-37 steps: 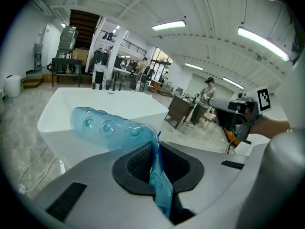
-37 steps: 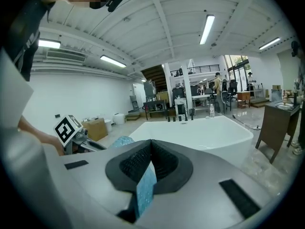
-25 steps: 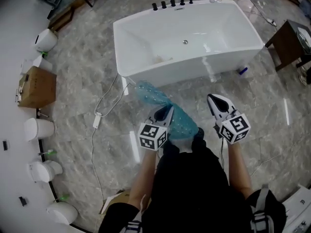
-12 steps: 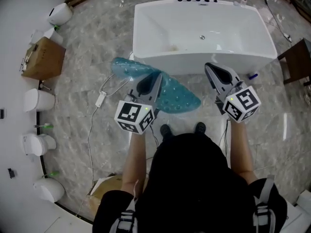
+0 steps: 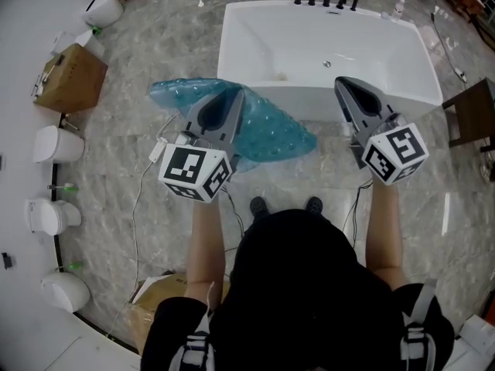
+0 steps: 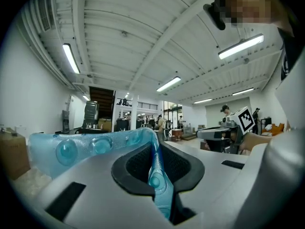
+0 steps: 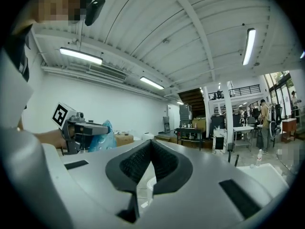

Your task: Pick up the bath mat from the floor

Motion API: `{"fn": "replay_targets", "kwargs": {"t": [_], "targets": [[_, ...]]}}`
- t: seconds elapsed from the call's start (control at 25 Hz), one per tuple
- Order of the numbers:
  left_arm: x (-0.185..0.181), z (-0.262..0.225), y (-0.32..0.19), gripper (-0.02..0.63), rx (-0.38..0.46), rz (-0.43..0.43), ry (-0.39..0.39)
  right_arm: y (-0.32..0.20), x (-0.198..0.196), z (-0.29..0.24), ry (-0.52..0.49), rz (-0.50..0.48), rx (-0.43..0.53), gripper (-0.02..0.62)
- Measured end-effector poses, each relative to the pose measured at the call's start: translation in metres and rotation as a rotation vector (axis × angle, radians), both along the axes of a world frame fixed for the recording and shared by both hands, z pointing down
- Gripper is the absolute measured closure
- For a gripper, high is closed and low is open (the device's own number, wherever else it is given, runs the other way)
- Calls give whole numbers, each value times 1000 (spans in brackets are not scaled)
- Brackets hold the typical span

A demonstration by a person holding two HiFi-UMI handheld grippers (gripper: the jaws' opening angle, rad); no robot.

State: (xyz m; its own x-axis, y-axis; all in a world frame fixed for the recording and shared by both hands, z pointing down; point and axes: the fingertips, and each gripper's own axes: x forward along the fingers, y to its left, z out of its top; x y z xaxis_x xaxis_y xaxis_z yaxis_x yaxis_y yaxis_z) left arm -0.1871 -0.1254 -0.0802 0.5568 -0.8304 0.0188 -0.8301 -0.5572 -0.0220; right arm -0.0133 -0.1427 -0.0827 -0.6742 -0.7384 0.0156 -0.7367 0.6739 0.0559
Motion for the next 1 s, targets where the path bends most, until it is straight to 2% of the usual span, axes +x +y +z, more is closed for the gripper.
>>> {"fn": "replay_targets", "kwargs": {"t": [1.0], "targets": [[-2, 13, -4, 555, -39, -3, 4, 8, 20, 2, 3, 48, 12, 583]]}}
